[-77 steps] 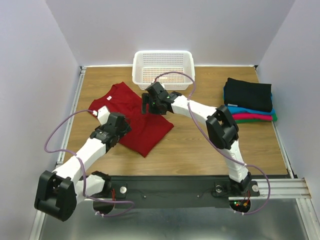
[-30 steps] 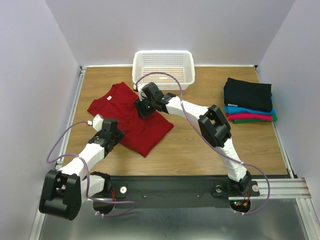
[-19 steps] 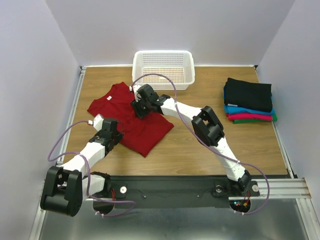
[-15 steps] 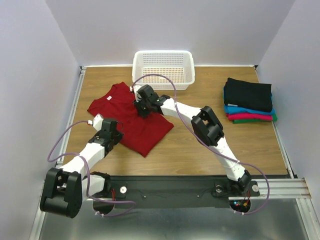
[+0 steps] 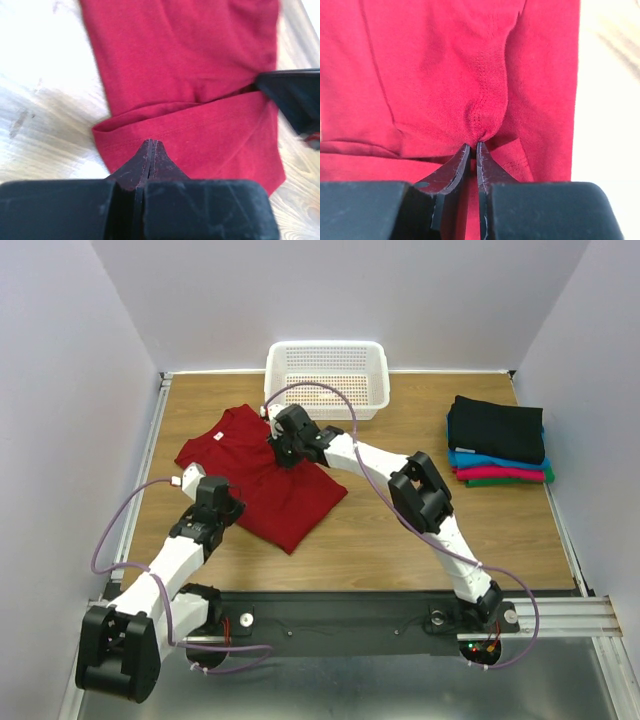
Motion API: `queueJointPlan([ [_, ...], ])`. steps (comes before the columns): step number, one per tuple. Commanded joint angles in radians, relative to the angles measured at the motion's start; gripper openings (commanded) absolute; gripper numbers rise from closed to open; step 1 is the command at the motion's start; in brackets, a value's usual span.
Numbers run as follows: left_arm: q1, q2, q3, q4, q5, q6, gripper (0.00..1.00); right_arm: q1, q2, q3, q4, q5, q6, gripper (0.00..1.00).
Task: Fold and stack the t-shirts
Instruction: Fold the tshirt
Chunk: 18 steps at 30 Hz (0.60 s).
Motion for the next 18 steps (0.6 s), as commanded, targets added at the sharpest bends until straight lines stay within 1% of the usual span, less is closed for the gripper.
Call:
queueJointPlan([
  [1, 0.005, 0.007, 0.010, -0.081, -0.064, -0.035, 0.07, 0.004, -0.108, -0.018, 0.033, 0.040, 0.017, 0.13],
  [2, 0.005, 0.007, 0.010, -0.087, -0.068, -0.035, 0.07, 0.004, -0.108, -0.023, 0.033, 0.040, 0.020, 0.13],
  [3, 0.005, 0.013, 0.001, -0.078, -0.068, -0.038, 0.26, 0.004, -0.113, -0.027, 0.033, 0.048, 0.022, 0.11],
  [4, 0.005, 0.019, -0.003, -0.074, -0.064, -0.043, 0.26, 0.004, -0.114, -0.029, 0.033, 0.055, 0.030, 0.03],
  [5, 0.005, 0.027, -0.013, -0.065, -0.059, -0.044, 0.28, 0.004, -0.111, -0.023, 0.033, 0.075, 0.037, 0.01],
  [6, 0.007, 0.033, -0.016, -0.055, -0.053, -0.044, 0.31, 0.003, -0.114, -0.021, 0.033, 0.075, 0.042, 0.01],
  [7, 0.007, 0.038, -0.016, -0.043, -0.042, -0.043, 0.33, 0.003, -0.114, -0.023, 0.033, 0.075, 0.030, 0.04],
  [9, 0.007, 0.056, -0.016, -0.034, -0.039, -0.041, 0.43, 0.004, -0.113, -0.024, 0.033, 0.051, 0.011, 0.09],
  [11, 0.007, 0.071, -0.019, -0.025, -0.044, -0.041, 0.44, 0.004, -0.101, -0.023, 0.033, 0.037, 0.010, 0.10],
  [12, 0.007, 0.090, -0.022, -0.016, -0.042, -0.041, 0.46, 0.004, -0.095, -0.018, 0.033, 0.032, 0.007, 0.12],
  [13, 0.007, 0.099, -0.022, -0.011, -0.041, -0.041, 0.46, 0.004, -0.079, -0.015, 0.033, 0.032, 0.008, 0.15],
  [16, 0.008, 0.133, -0.025, 0.000, -0.041, -0.041, 0.46, 0.004, -0.058, -0.004, 0.031, 0.057, 0.011, 0.20],
  [17, 0.008, 0.139, -0.023, 0.001, -0.044, -0.041, 0.46, 0.004, -0.050, -0.001, 0.031, 0.061, 0.013, 0.24],
  [18, 0.011, 0.151, -0.022, 0.006, -0.045, -0.041, 0.42, 0.003, -0.044, -0.003, 0.031, 0.066, 0.013, 0.29],
])
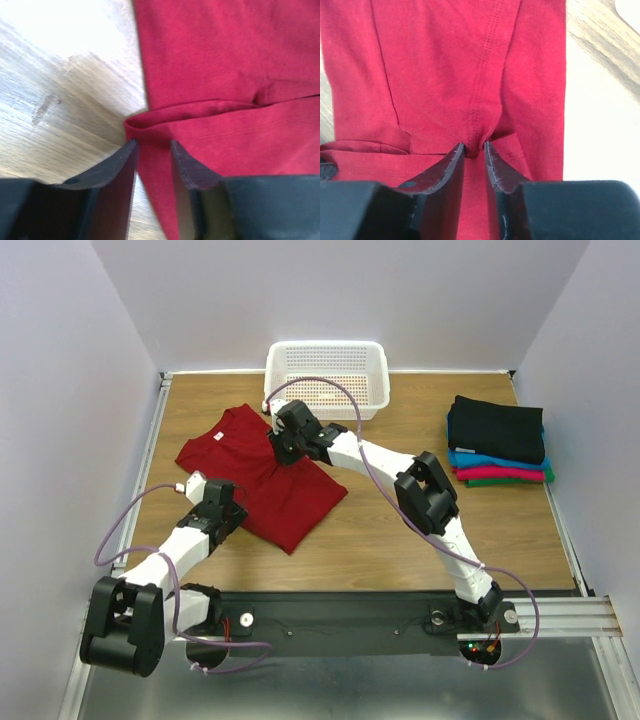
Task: Fold and stack the t-shirts
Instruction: Fold the tshirt
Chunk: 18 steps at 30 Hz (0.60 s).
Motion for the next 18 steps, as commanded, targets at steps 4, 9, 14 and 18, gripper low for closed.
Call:
queueJointPlan([
  [4, 0.014, 0.032, -0.014, 0.051, -0.015, 0.005, 0.35, 0.004, -0.002, -0.006, 0.030, -0.008, -0.007, 0.48],
  [9, 0.017, 0.050, -0.012, 0.074, -0.001, 0.009, 0.13, 0.003, -0.032, -0.061, 0.030, -0.089, -0.036, 0.56],
  [14, 0.017, 0.064, -0.008, 0.120, 0.032, 0.028, 0.00, 0.004, -0.021, -0.089, 0.030, -0.094, -0.045, 0.56],
  [18, 0.017, 0.053, -0.008, 0.138, 0.052, 0.041, 0.00, 0.004, -0.015, -0.081, 0.030, -0.074, -0.031, 0.35],
])
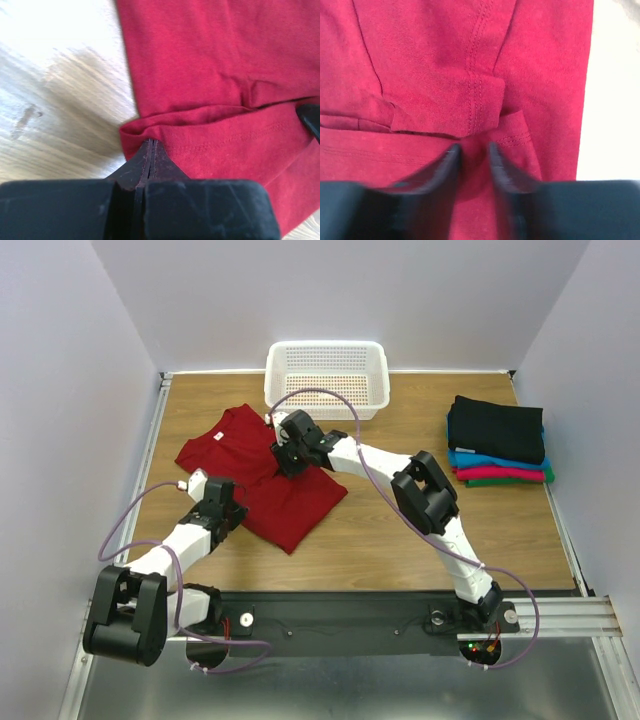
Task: Fold and stack the t-shirts
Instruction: Fold the tshirt
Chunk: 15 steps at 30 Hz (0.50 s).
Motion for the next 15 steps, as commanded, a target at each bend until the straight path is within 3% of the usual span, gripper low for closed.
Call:
queueJointPlan([
  [1, 0.004, -0.017, -0.002, 0.063, 0.037, 0.032, 0.00, 0.004, -0.019, 0.018, 0.027, 0.005, 0.000, 0.27],
  [2, 0.004, -0.035, -0.005, 0.069, 0.046, 0.041, 0.00, 0.004, -0.026, 0.023, 0.027, 0.011, 0.010, 0.18],
  [7, 0.004, -0.138, -0.002, 0.071, 0.064, 0.072, 0.00, 0.003, -0.071, 0.033, 0.027, 0.016, 0.033, 0.00],
  [15, 0.004, -0.220, 0.031, -0.006, 0.015, 0.080, 0.00, 0.004, -0.120, 0.012, 0.029, 0.154, 0.058, 0.00],
])
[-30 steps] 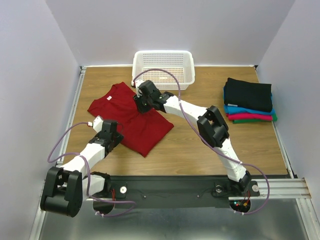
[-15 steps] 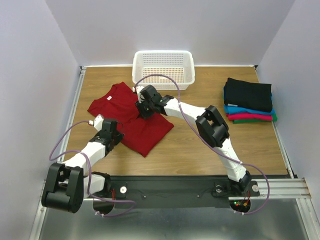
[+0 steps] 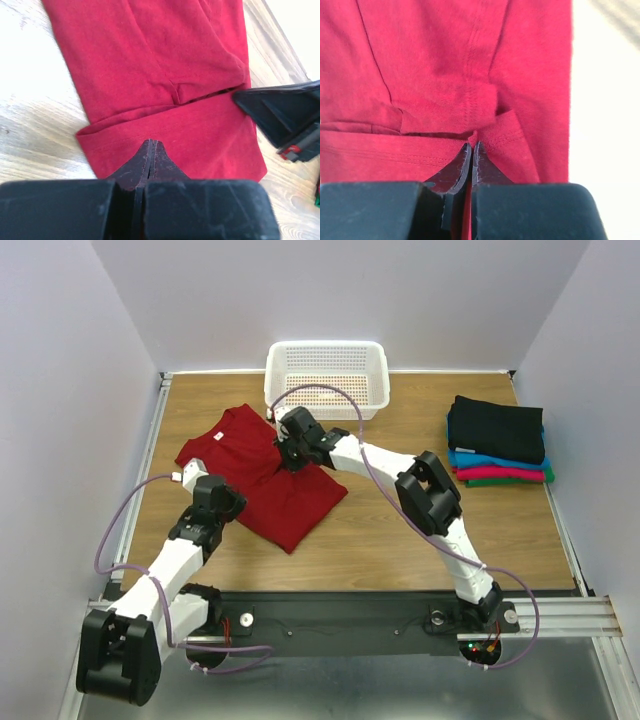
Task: Fold and stack the t-shirts
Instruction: Fold the tshirt
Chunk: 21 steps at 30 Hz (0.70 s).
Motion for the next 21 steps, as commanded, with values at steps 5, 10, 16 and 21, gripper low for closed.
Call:
queueJointPlan([
  [5, 0.004, 0.007, 0.013, -0.077, -0.050, -0.020, 0.00, 0.004, -0.116, -0.003, 0.032, 0.134, 0.054, 0.00],
  [10, 0.004, 0.047, 0.014, -0.052, -0.039, -0.020, 0.00, 0.001, -0.101, 0.025, 0.032, 0.167, 0.037, 0.01],
  [16, 0.002, 0.096, 0.026, -0.038, -0.032, -0.018, 0.19, 0.003, -0.033, 0.043, 0.031, 0.143, 0.016, 0.08],
  [21, 0.004, 0.136, 0.026, -0.040, -0.045, -0.021, 0.36, 0.001, -0.006, 0.048, 0.029, 0.168, 0.011, 0.43],
])
